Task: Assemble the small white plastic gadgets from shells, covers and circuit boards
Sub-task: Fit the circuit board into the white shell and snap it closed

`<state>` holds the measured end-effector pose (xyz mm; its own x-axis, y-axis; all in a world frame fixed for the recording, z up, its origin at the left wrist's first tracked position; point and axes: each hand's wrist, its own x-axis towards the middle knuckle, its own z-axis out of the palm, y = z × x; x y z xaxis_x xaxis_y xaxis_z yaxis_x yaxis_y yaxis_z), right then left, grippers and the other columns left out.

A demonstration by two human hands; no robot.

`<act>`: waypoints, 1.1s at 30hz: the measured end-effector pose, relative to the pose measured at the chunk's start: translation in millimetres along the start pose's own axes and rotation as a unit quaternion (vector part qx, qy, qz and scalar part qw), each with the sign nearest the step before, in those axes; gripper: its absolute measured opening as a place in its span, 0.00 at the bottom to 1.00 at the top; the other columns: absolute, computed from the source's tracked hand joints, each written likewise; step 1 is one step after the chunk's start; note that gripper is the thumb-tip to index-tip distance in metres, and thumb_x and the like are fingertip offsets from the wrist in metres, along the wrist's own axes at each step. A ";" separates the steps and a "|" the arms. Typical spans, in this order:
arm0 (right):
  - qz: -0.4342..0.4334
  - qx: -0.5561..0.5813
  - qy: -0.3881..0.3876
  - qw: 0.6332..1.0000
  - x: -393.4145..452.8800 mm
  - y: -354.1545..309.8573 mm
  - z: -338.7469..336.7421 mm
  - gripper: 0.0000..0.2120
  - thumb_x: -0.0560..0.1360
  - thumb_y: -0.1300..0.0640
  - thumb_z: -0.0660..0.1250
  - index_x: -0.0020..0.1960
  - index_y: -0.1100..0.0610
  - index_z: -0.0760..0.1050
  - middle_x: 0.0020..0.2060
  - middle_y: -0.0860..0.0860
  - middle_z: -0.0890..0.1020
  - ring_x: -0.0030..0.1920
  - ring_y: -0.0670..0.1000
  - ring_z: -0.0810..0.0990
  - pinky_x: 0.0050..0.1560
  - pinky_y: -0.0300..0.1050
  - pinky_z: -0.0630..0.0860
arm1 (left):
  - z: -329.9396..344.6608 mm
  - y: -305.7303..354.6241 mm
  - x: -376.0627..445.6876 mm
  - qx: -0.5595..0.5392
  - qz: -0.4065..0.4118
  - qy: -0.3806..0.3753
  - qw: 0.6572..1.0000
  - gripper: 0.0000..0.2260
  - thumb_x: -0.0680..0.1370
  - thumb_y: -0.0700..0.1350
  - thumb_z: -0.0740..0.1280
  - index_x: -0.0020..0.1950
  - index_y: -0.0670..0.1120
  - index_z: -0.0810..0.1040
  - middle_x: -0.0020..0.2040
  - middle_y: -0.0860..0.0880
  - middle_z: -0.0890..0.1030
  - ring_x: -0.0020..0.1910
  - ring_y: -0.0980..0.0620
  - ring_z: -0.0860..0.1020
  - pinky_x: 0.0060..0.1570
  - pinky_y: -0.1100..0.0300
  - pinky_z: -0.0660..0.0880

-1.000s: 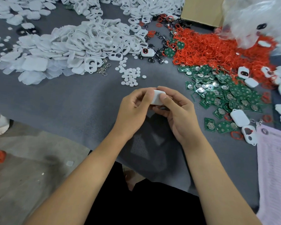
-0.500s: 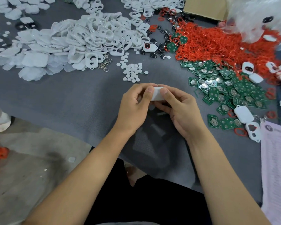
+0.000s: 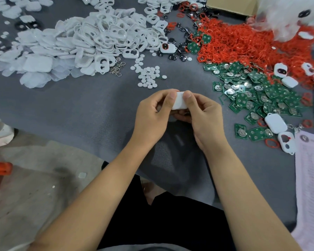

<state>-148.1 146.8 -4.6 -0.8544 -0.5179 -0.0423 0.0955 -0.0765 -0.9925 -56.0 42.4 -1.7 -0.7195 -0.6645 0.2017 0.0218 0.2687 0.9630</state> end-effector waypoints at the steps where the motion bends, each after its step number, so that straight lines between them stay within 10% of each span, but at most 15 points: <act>1: 0.000 0.005 0.007 1.000 -0.2 -0.2 0.2 0.11 0.84 0.55 0.67 0.54 0.61 0.84 0.42 0.56 0.86 0.41 0.53 0.86 0.42 0.46 0.84 | 0.8 0.7 -0.2 0.005 0.005 -0.008 1.000 0.12 0.85 0.48 0.66 0.63 0.45 0.84 0.53 0.54 0.86 0.52 0.62 0.83 0.50 0.65 0.78; 25: 0.020 0.087 -0.076 0.993 -0.7 -5.8 -8.9 0.10 0.81 0.63 0.69 0.60 0.53 0.82 0.40 0.54 0.82 0.39 0.48 0.82 0.47 0.47 0.84 | -0.1 -2.8 1.4 -0.031 -0.012 -0.029 0.999 0.10 0.84 0.47 0.68 0.64 0.46 0.83 0.53 0.51 0.87 0.53 0.56 0.84 0.55 0.57 0.81; 33: 0.042 0.042 -0.042 0.997 -1.1 -9.0 -5.4 0.17 0.84 0.48 0.66 0.57 0.63 0.82 0.41 0.57 0.85 0.37 0.51 0.84 0.27 0.42 0.79 | -1.1 3.6 -1.5 -0.079 -0.009 -0.041 0.996 0.11 0.86 0.43 0.65 0.67 0.48 0.81 0.55 0.51 0.86 0.53 0.58 0.83 0.53 0.67 0.76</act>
<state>-150.8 152.6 3.7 -0.7958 -0.5953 -0.1114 0.2099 -0.0986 -0.9727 -54.0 43.6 1.7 -0.7748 -0.6072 0.1758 0.1134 0.1401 0.9836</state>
